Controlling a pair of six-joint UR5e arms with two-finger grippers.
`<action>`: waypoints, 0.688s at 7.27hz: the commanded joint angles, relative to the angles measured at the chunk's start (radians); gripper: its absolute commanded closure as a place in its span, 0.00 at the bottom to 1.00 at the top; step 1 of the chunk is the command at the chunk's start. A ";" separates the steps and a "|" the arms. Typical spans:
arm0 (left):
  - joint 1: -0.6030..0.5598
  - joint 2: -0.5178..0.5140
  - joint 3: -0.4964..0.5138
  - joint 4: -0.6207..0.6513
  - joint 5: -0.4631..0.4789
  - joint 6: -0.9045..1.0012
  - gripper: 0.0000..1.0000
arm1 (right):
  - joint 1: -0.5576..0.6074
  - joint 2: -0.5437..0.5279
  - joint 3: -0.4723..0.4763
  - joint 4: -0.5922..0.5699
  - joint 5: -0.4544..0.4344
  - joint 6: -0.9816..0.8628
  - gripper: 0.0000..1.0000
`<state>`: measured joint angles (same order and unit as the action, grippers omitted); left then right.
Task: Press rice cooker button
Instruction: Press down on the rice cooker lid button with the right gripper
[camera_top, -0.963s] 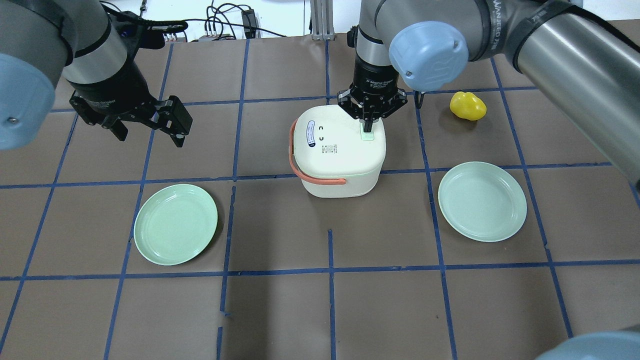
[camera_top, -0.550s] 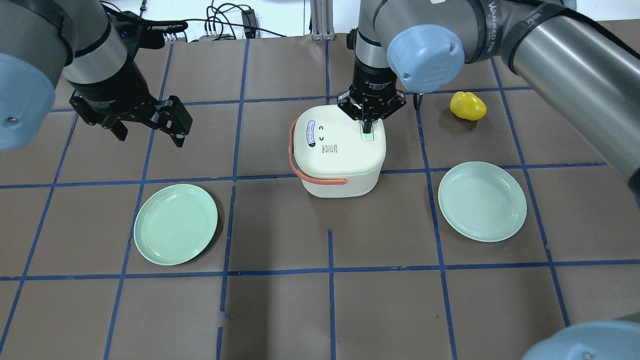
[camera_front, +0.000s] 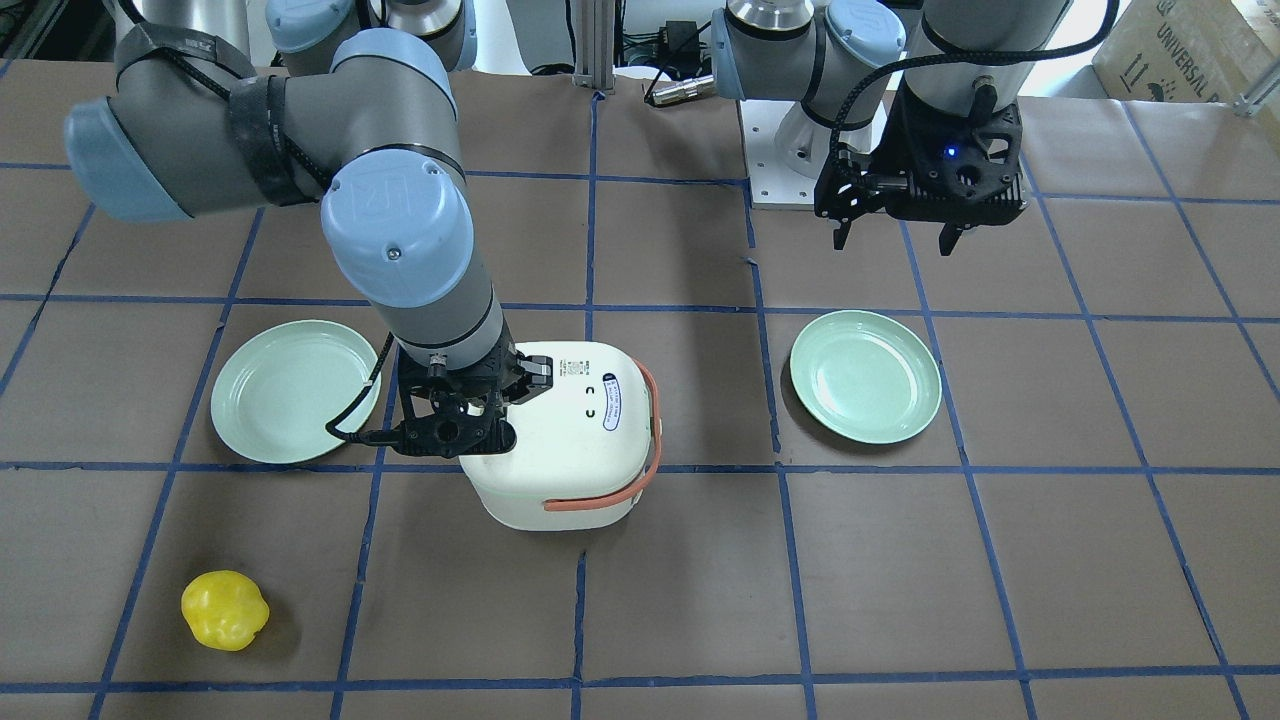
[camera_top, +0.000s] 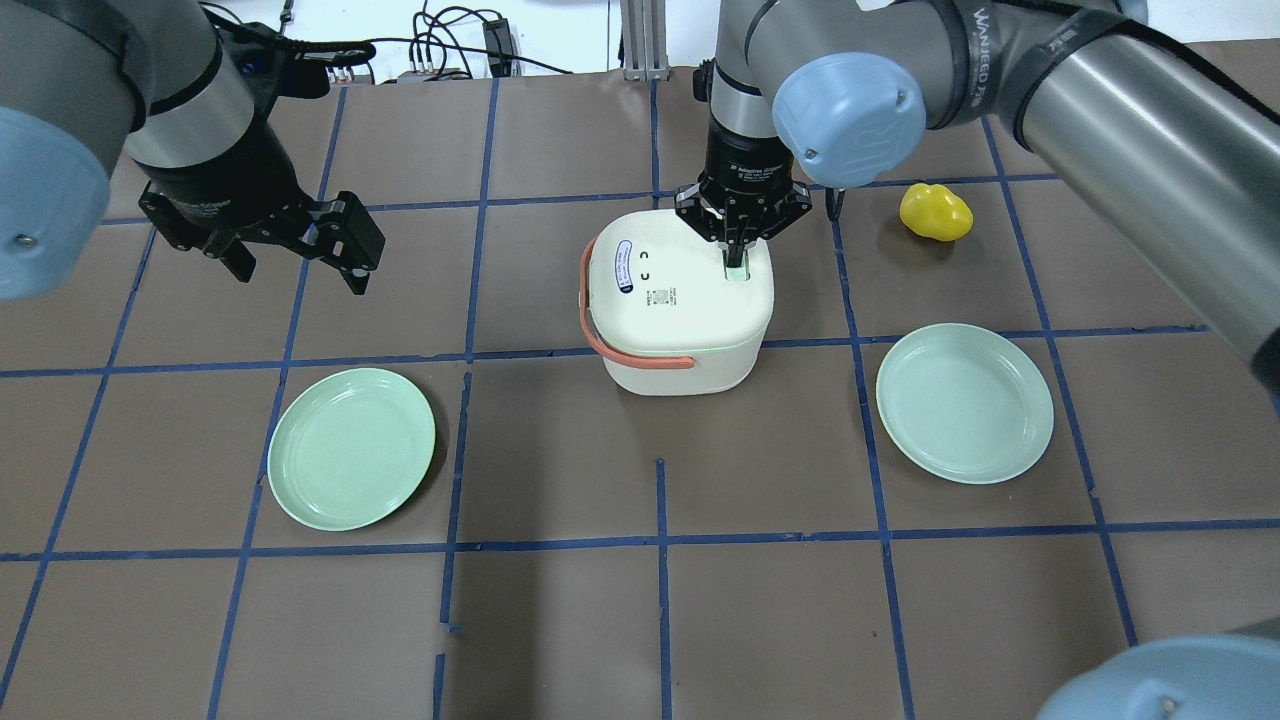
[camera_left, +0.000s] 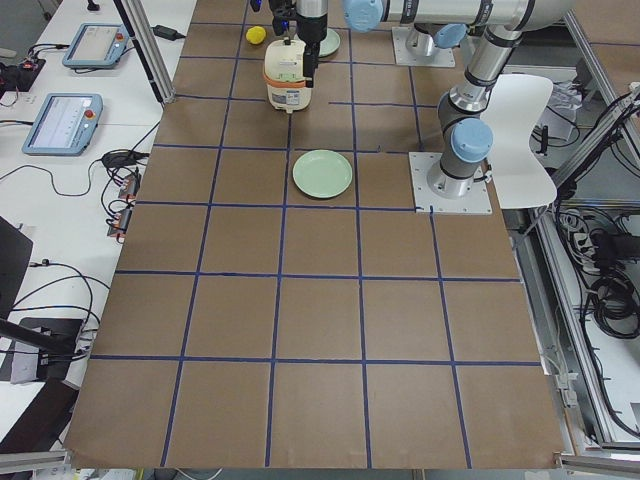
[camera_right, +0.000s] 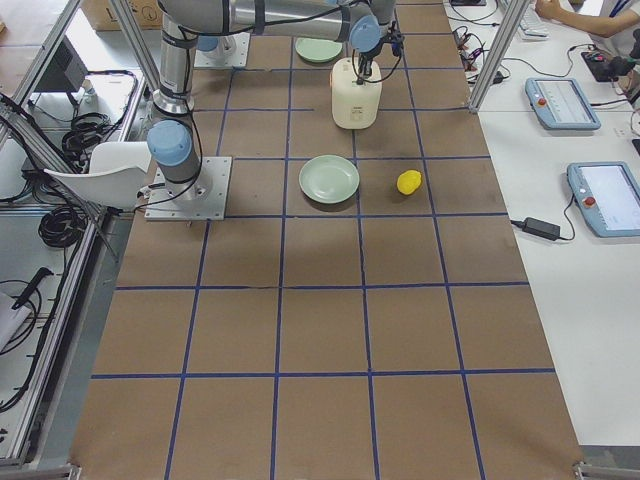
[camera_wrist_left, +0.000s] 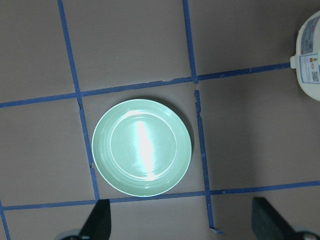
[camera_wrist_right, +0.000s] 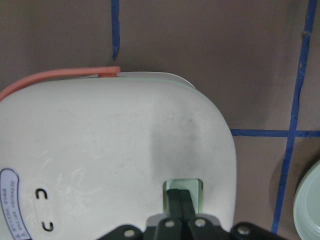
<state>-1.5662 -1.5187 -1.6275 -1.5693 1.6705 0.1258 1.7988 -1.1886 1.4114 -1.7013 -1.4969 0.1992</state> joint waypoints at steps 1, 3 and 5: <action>0.000 0.000 0.000 0.000 0.000 0.000 0.00 | -0.001 -0.008 -0.046 0.052 -0.002 -0.001 0.94; 0.000 0.000 0.000 0.000 0.000 0.000 0.00 | -0.001 -0.011 -0.092 0.117 -0.002 -0.001 0.93; 0.000 0.000 0.000 0.000 0.000 0.000 0.00 | -0.006 -0.037 -0.136 0.213 -0.002 -0.001 0.62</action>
<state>-1.5662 -1.5186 -1.6275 -1.5693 1.6705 0.1258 1.7958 -1.2093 1.3028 -1.5493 -1.4981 0.1979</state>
